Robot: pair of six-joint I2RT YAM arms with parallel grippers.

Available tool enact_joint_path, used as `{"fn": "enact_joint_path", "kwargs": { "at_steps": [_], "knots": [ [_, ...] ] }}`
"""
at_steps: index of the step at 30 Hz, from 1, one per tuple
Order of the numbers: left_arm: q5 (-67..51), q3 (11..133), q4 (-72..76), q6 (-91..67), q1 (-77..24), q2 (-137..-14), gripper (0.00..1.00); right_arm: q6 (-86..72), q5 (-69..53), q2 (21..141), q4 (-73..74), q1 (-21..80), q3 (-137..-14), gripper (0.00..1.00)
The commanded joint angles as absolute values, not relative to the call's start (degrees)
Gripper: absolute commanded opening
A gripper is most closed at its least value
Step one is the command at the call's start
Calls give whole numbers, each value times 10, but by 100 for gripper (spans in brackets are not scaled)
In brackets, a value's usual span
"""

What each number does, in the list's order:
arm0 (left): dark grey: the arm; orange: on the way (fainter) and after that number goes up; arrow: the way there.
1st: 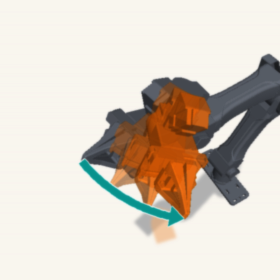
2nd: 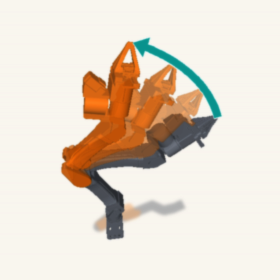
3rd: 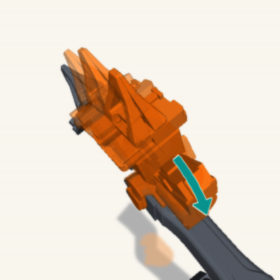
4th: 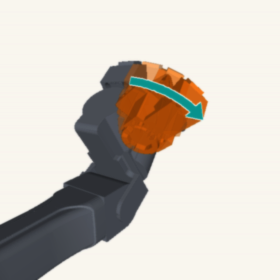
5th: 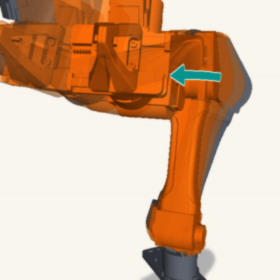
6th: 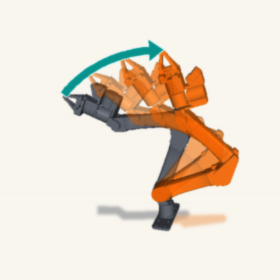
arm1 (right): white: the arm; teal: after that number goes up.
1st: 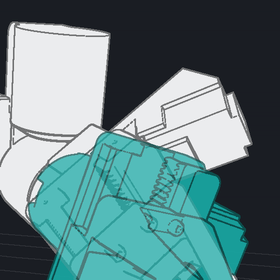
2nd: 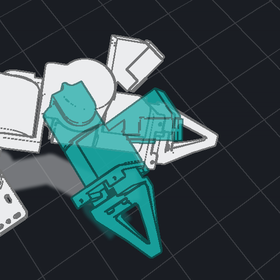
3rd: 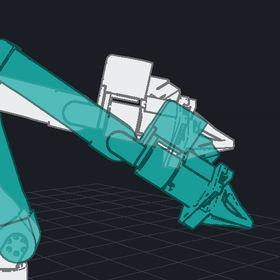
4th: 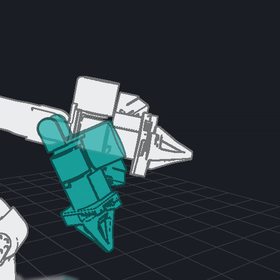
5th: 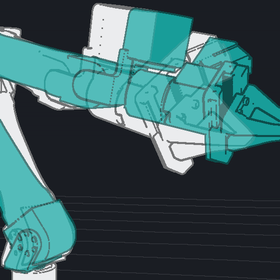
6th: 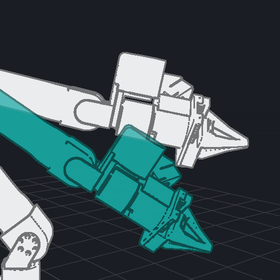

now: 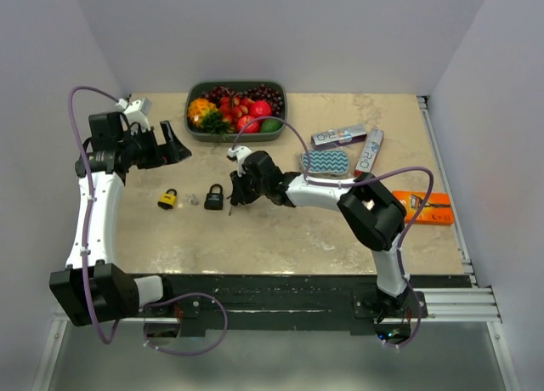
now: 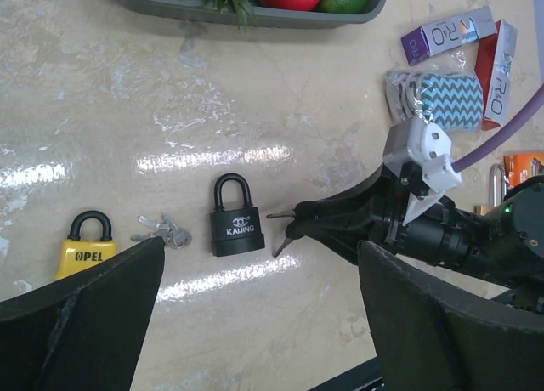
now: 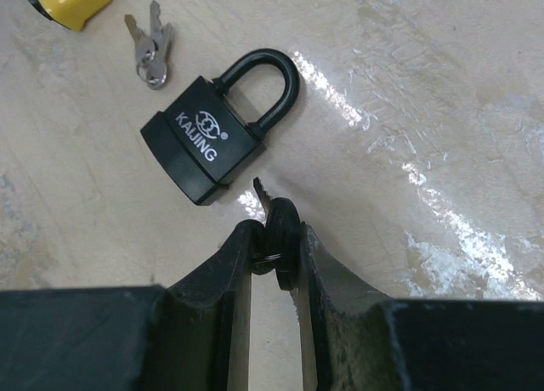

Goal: Lock with the key
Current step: Place the key at the center of the board, then pick up the lock from the center of the board.

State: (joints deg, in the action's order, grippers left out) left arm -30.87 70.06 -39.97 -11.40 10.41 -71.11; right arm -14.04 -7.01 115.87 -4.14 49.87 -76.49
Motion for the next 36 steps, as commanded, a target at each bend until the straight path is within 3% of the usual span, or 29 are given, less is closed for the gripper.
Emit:
{"fn": "enact_joint_path", "kwargs": {
  "at_steps": [1,5,6,9,12,17,22,26,32,36],
  "knots": [
    [-342,702,-384,-122,112,-715,99,-145,-45,1166,-43,497,-770,17],
    [-342,696,-375,-127,112,-711,99,-140,-40,1151,-40,488,-765,34],
    [-342,694,-373,-128,113,-711,99,-129,-39,1138,-32,483,-767,48],
    [-344,691,-366,-128,113,-707,99,-99,-33,1096,-14,476,-771,75],
    [-332,682,-330,-132,113,-679,99,-55,-41,1052,24,468,-773,87],
    [-311,650,-217,-119,113,-599,99,34,-63,940,168,419,-773,94],
    [-400,659,-238,-42,113,-591,99,145,-90,811,320,325,-685,98],
    [-404,648,-241,-53,113,-596,99,167,-63,703,403,231,-648,99],
    [-398,634,-198,-100,113,-592,99,90,44,669,474,154,-649,99],
    [-393,636,-193,-118,113,-602,99,37,52,705,503,133,-689,97]
  ]
}}
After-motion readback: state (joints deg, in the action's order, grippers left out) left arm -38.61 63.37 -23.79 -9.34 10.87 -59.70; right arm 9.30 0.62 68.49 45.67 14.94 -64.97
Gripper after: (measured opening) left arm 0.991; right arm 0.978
